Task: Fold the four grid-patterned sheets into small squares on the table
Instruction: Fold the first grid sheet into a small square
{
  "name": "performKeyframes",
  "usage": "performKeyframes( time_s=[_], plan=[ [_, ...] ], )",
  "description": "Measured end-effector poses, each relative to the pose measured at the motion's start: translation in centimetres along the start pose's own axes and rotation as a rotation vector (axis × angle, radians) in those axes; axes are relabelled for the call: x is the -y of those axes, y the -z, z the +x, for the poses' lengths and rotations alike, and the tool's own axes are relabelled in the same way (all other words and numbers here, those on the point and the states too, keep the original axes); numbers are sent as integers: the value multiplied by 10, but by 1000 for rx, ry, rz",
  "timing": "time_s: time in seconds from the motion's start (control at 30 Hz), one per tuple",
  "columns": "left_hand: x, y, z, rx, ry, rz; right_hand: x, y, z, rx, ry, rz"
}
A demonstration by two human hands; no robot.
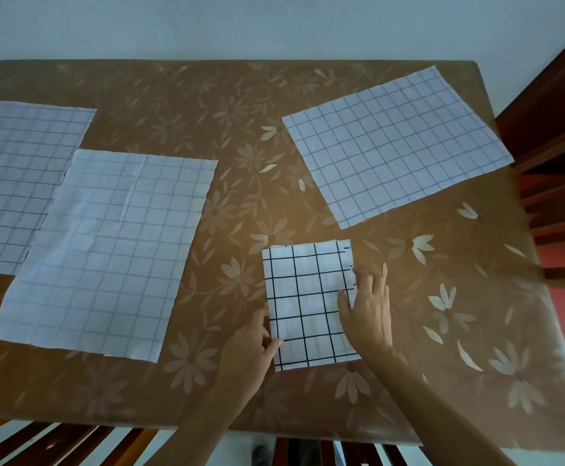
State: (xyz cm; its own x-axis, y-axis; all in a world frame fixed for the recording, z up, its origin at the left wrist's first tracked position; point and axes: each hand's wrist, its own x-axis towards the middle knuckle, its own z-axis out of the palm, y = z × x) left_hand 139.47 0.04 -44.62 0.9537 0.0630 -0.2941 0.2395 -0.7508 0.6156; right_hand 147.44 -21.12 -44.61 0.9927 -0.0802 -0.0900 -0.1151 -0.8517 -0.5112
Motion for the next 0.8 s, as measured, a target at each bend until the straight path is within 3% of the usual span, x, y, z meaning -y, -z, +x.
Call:
performKeyframes(
  time_s=[0.53, 0.7, 0.8],
  plan=[
    [2, -7, 15, -102, -257, 165, -12, -15, -8, 52, 297, -100],
    [0, -12, 30, -140, -352, 422, -14, -20, -4, 90, 403, -177],
    [-8, -21, 41, -27, -445, 518, -14, -27, 5, 158, 505, -257]
  ],
)
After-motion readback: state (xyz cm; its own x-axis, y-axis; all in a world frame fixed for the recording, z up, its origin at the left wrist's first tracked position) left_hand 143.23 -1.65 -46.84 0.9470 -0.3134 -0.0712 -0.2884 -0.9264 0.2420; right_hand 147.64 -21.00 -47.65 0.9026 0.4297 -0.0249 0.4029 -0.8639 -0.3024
